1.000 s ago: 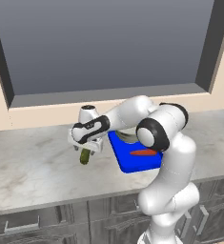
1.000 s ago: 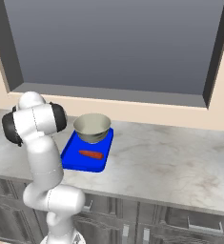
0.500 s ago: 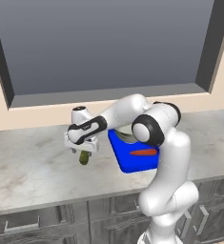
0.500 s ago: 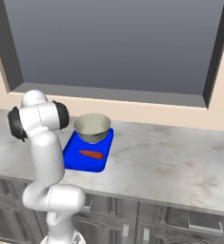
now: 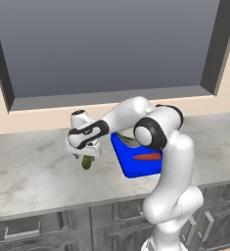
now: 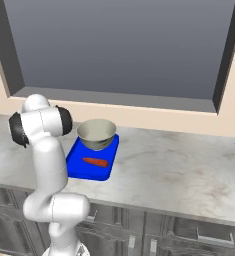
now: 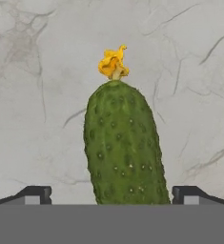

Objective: Place the two vegetables and bowl onto the tray for setting up a vegetable dip station.

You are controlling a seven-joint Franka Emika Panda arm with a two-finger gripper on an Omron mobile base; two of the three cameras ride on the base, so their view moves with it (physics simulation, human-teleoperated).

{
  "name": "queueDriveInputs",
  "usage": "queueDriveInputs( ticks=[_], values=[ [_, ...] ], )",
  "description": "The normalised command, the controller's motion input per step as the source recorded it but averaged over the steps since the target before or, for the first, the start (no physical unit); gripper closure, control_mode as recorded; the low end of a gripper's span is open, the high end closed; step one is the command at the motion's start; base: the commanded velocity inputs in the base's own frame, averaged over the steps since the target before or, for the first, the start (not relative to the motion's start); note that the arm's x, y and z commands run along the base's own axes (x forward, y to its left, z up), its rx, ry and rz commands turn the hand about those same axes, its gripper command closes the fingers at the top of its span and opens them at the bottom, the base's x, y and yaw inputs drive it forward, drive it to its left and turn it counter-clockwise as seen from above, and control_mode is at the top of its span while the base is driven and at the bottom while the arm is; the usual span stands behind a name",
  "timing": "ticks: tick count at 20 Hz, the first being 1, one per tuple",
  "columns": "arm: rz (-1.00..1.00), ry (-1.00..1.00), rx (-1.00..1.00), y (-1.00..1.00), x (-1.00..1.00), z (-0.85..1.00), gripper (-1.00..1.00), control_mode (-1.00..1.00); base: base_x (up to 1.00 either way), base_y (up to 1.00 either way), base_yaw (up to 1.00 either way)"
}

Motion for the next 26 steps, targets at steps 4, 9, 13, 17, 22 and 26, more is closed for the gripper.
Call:
queueDriveInputs(
  ticks=[4, 9, 13, 17, 22, 26],
  values=[
    [0.00, 0.00, -0.01, -0.06, -0.11, -0.17, -1.00, -1.00, 0.00, 0.00, 0.00],
    [0.00, 0.00, 0.00, 0.00, -0.04, -0.18, -1.00, -1.00, 0.00, 0.00, 0.00],
    [0.00, 0.00, 0.00, 0.00, -0.03, -0.16, 1.00, -1.00, 0.00, 0.00, 0.00],
    [0.00, -0.04, 0.00, -0.01, -0.06, -0.06, 1.00, -1.00, 0.00, 0.00, 0.00],
    [-0.01, -0.04, 0.00, -0.08, -0.21, 0.12, 1.00, -1.00, 0.00, 0.00, 0.00],
    [-0.06, -0.04, 0.03, -0.07, -0.38, 0.20, 1.00, -1.00, 0.00, 0.00, 0.00]
  ],
)
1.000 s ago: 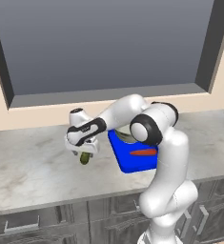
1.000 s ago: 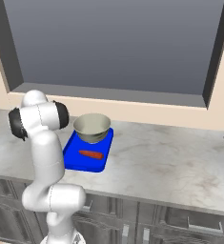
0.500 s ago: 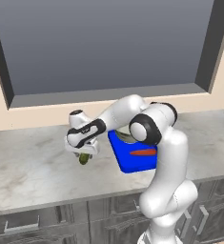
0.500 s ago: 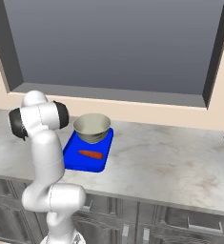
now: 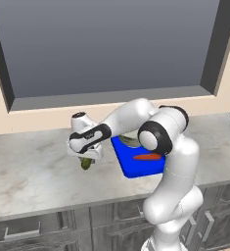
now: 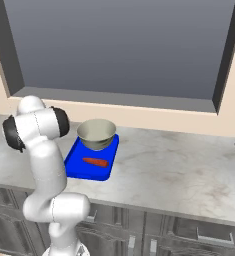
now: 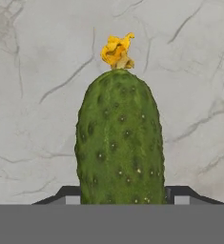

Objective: Place the two vegetables and bowl onto the tray for setting up a vegetable dip station.

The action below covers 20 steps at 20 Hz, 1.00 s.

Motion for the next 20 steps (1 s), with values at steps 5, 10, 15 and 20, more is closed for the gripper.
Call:
queueDriveInputs(
  ticks=[5, 10, 15, 20],
  values=[
    [-0.09, -0.01, 0.06, -0.13, -0.43, 0.22, 1.00, -1.00, 0.00, 0.00, 0.00],
    [-0.16, -0.02, 0.03, -0.18, -0.44, 0.17, 1.00, -1.00, 0.00, 0.00, 0.00],
    [-0.22, -0.04, 0.00, -0.20, -0.44, 0.13, 1.00, -1.00, 0.00, 0.00, 0.00],
    [-0.25, -0.06, 0.00, -0.20, -0.38, 0.13, 1.00, -1.00, 0.00, 0.00, 0.00]
  ],
)
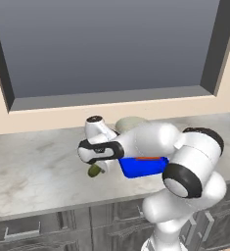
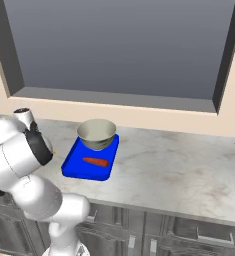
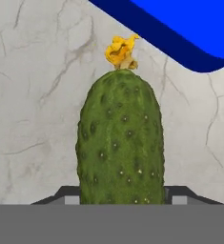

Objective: Place the two vegetables and bowl onto the tray for setting up a vegetable dip station.

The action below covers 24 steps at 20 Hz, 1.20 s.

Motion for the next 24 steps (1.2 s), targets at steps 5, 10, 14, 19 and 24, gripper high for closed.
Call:
queueDriveInputs(
  ticks=[5, 10, 14, 19, 24],
  values=[
    [-0.28, 0.00, 0.00, -0.24, -0.30, 0.14, 1.00, -1.00, 0.00, 0.00, 0.00],
    [-0.30, 0.00, 0.00, -0.23, -0.24, 0.13, 1.00, -1.00, 0.00, 0.00, 0.00],
    [-0.26, 0.00, 0.00, -0.27, -0.14, 0.10, 1.00, -1.00, 0.00, 0.00, 0.00],
    [-0.17, 0.00, 0.00, -0.29, -0.09, 0.08, 1.00, -1.00, 0.00, 0.00, 0.00],
    [-0.09, 0.00, 0.00, -0.32, -0.03, 0.04, 1.00, -1.00, 0.00, 0.00, 0.00]
  ],
)
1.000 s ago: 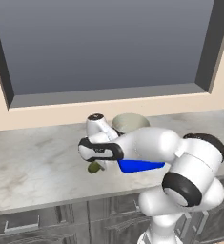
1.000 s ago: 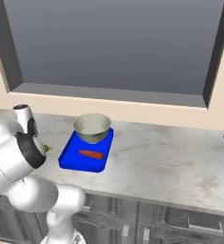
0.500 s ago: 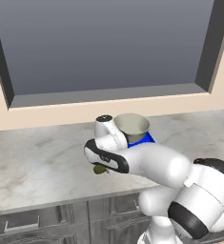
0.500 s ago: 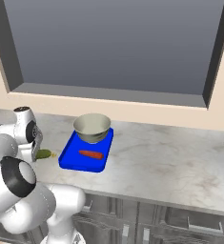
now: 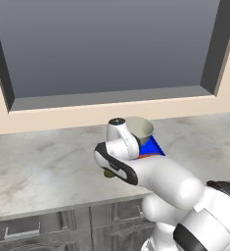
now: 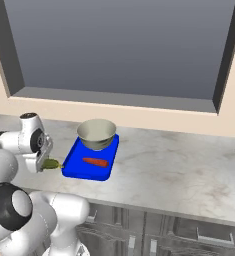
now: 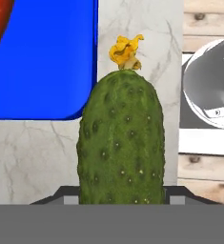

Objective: Place the two vegetables and bowl onto the tray for setting up a vegetable dip station.

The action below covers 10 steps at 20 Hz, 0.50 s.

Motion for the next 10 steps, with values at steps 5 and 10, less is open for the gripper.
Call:
queueDriveInputs(
  ticks=[5, 10],
  values=[
    [-0.01, 0.00, 0.00, -0.36, 0.00, 0.01, 1.00, -1.00, 0.00, 0.00, 0.00],
    [0.00, 0.00, 0.00, -0.36, 0.02, 0.00, 1.00, -1.00, 0.00, 0.00, 0.00]
  ],
)
